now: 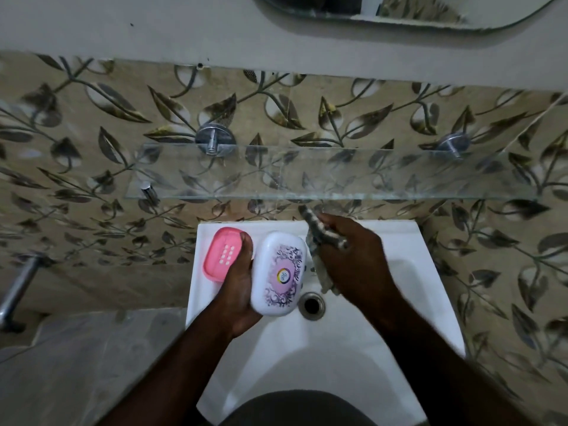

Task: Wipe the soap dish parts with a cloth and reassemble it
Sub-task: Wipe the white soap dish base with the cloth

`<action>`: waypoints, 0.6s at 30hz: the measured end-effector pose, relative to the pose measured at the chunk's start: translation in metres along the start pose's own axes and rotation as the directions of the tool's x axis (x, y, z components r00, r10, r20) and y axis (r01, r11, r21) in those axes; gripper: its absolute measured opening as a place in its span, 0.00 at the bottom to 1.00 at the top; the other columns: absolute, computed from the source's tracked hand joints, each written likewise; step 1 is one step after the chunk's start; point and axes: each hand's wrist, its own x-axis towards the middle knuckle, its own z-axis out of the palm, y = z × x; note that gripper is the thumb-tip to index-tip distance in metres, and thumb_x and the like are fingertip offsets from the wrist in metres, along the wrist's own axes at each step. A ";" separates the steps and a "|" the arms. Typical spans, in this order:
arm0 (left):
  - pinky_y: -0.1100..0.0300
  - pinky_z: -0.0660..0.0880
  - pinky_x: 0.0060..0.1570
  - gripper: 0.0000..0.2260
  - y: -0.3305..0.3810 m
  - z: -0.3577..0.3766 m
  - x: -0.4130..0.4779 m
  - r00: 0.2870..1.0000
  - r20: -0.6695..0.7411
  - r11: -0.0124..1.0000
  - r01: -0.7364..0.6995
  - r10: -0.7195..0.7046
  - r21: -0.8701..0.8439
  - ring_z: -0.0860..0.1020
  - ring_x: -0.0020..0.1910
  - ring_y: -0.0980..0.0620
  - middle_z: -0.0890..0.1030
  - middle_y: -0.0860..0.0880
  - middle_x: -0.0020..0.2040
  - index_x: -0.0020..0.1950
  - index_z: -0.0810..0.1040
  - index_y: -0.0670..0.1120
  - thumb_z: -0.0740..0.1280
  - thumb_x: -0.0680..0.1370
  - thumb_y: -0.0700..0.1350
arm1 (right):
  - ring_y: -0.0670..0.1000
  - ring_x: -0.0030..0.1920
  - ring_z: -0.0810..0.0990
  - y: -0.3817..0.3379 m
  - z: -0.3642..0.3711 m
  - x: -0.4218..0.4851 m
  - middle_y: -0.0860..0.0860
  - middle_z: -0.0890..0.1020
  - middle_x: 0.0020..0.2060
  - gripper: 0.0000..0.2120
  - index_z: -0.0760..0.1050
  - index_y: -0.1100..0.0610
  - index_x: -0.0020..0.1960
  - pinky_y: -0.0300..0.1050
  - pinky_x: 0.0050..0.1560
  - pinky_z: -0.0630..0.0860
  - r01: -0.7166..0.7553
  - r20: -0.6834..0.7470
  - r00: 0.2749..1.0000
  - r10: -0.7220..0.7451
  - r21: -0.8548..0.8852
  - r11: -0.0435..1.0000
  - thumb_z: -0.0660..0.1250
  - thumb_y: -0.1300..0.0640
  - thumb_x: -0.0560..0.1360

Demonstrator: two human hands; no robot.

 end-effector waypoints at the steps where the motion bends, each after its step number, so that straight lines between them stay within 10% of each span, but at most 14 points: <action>1: 0.50 0.79 0.50 0.37 -0.003 0.005 0.001 1.000 0.009 1.000 0.000 0.000 -0.002 0.82 0.51 0.42 0.83 0.41 0.56 0.60 0.82 0.45 0.54 0.70 0.72 | 0.53 0.48 0.80 -0.004 0.006 -0.004 0.53 0.83 0.48 0.22 0.82 0.55 0.56 0.46 0.54 0.74 0.127 0.004 0.992 -0.127 -0.116 0.985 0.67 0.70 0.65; 11: 0.52 0.80 0.46 0.37 0.004 0.009 0.008 0.998 -0.057 0.983 -0.001 -0.010 -0.186 0.82 0.44 0.43 0.83 0.39 0.46 0.51 0.84 0.39 0.59 0.70 0.72 | 0.53 0.51 0.77 0.006 0.033 -0.057 0.51 0.80 0.50 0.19 0.80 0.53 0.59 0.37 0.50 0.70 0.517 0.356 0.841 -0.407 -0.310 0.798 0.68 0.68 0.71; 14: 0.52 0.82 0.41 0.33 0.001 0.012 0.006 1.000 0.000 0.978 -0.003 0.003 -0.211 0.84 0.42 0.44 0.84 0.40 0.44 0.51 0.83 0.39 0.59 0.72 0.69 | 0.59 0.48 0.78 -0.003 0.033 -0.035 0.53 0.80 0.49 0.22 0.81 0.53 0.58 0.49 0.48 0.76 0.490 0.323 0.862 -0.392 -0.328 0.808 0.66 0.70 0.68; 18: 0.48 0.75 0.57 0.33 -0.001 0.015 0.002 0.994 0.034 0.988 -0.100 0.105 -0.118 0.81 0.58 0.45 0.82 0.42 0.58 0.56 0.84 0.44 0.50 0.78 0.66 | 0.56 0.54 0.78 -0.011 0.030 -0.009 0.54 0.80 0.51 0.21 0.80 0.53 0.61 0.46 0.55 0.73 0.286 0.104 0.958 -0.267 -0.276 0.918 0.67 0.68 0.70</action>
